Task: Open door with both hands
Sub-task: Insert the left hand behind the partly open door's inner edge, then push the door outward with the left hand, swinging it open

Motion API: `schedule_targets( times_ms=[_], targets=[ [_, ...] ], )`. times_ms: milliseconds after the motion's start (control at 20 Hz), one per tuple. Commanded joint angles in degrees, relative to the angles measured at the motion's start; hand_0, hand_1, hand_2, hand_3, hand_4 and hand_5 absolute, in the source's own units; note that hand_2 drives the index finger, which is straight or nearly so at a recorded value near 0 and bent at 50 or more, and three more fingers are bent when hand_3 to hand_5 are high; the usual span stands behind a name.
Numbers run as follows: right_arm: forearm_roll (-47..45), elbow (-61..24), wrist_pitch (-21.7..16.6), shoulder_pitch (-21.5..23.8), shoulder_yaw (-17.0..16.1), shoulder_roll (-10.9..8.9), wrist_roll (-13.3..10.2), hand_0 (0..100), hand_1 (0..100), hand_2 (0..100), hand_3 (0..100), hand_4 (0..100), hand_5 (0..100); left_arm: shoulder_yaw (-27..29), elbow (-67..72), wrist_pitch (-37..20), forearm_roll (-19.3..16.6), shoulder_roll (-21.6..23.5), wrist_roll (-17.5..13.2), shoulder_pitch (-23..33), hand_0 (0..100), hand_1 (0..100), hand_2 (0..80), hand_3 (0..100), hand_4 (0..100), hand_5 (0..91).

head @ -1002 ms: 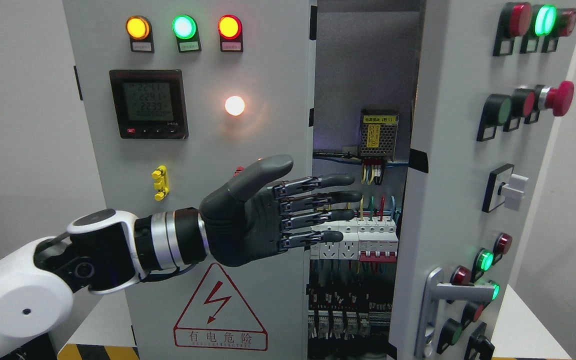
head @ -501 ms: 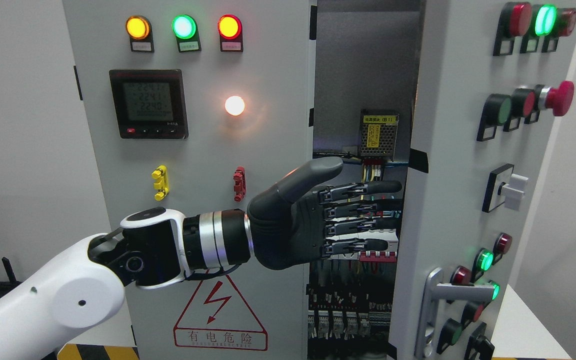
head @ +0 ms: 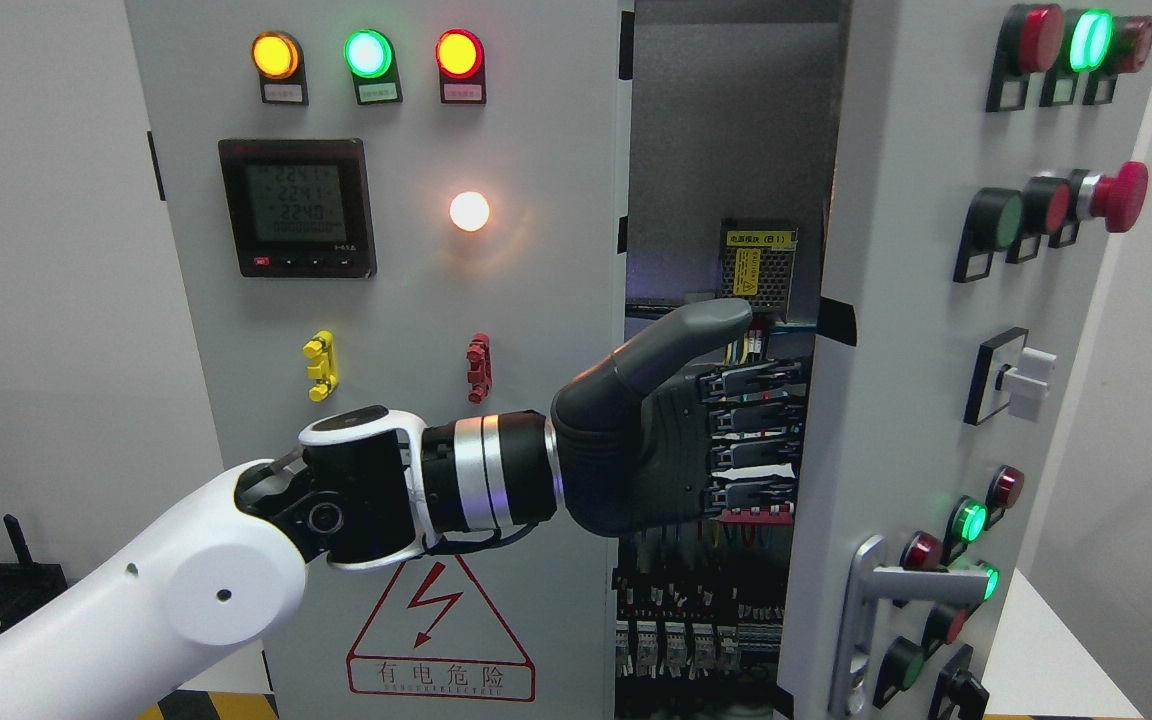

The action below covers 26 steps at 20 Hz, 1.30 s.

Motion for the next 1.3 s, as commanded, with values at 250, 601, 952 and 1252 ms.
schedule_targets(
  times_ms=[250, 601, 952, 1252],
  targets=[
    [0.0, 0.0, 0.0, 0.0, 0.0, 0.00, 0.0, 5, 0, 0, 0, 0, 0, 2.1, 5.7, 0.8, -0.1, -8.0, -0.1, 0.3, 12, 39, 0.0, 0, 0, 0.0],
    [0.0, 0.0, 0.0, 0.1, 0.0, 0.00, 0.0, 5, 0, 0, 0, 0, 0, 2.4, 7.9, 0.8, -0.9, -10.3, 0.0, 0.2, 12, 39, 0.0, 0, 0, 0.0],
    [0.0, 0.0, 0.0, 0.0, 0.0, 0.00, 0.0, 5, 0, 0, 0, 0, 0, 2.4, 8.1, 0.9, -3.8, -13.1, 0.0, -0.1, 12, 39, 0.0, 0, 0, 0.0],
    [0.0, 0.0, 0.0, 0.0, 0.0, 0.00, 0.0, 5, 0, 0, 0, 0, 0, 2.5, 7.4, 3.3, -4.4, -15.6, -0.1, -0.5, 12, 39, 0.0, 0, 0, 0.0]
  ],
)
